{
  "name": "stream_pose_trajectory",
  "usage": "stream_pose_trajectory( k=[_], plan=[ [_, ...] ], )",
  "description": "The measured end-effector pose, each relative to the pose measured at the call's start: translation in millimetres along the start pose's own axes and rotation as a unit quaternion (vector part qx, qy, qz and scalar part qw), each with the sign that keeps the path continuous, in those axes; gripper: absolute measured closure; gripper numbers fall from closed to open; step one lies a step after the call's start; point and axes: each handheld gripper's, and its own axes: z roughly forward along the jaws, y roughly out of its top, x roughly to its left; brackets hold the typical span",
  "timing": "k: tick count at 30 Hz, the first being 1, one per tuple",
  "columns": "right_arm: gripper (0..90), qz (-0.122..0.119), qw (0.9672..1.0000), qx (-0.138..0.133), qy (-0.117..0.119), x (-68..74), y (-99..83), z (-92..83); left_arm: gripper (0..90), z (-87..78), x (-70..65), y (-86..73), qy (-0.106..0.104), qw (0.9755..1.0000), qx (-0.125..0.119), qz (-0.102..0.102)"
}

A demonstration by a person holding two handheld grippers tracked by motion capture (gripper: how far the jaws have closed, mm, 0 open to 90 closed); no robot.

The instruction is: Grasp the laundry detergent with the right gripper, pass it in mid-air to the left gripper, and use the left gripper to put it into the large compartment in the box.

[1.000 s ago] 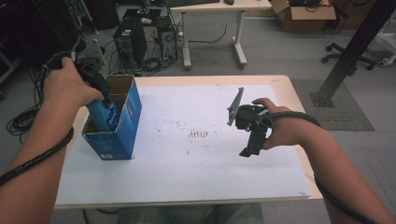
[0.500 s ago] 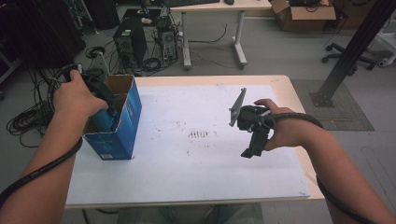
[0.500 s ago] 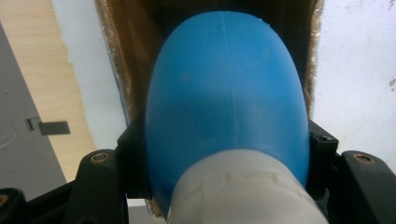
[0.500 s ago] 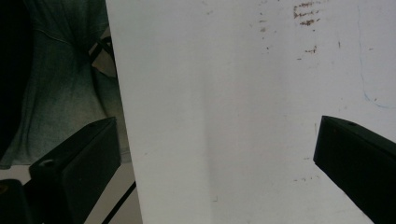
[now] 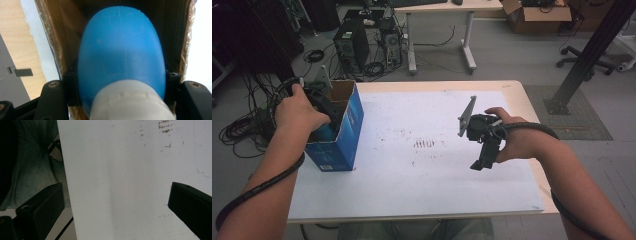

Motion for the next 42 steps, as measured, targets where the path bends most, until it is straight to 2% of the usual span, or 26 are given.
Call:
stream_pose_trajectory(
  k=[18, 27, 42],
  plan=[
    [1.1, -0.002, 1.0000, 0.003, 0.000, 2.0, 0.7, 2.1, 37.7, 16.3, 3.1, 0.0, -0.006, 0.9999, 0.010, 0.001],
    [1.1, -0.003, 1.0000, 0.005, 0.001, 3.7, 1.3, 2.8, 37.7, 18.3, 5.2, -0.7, -0.009, 0.9999, 0.006, -0.003],
    [1.2, 0.000, 1.0000, 0.004, -0.001, 4.9, -1.0, -0.2, 37.1, 18.7, 5.6, 0.0, -0.010, 0.9999, 0.007, 0.004]
  ],
)
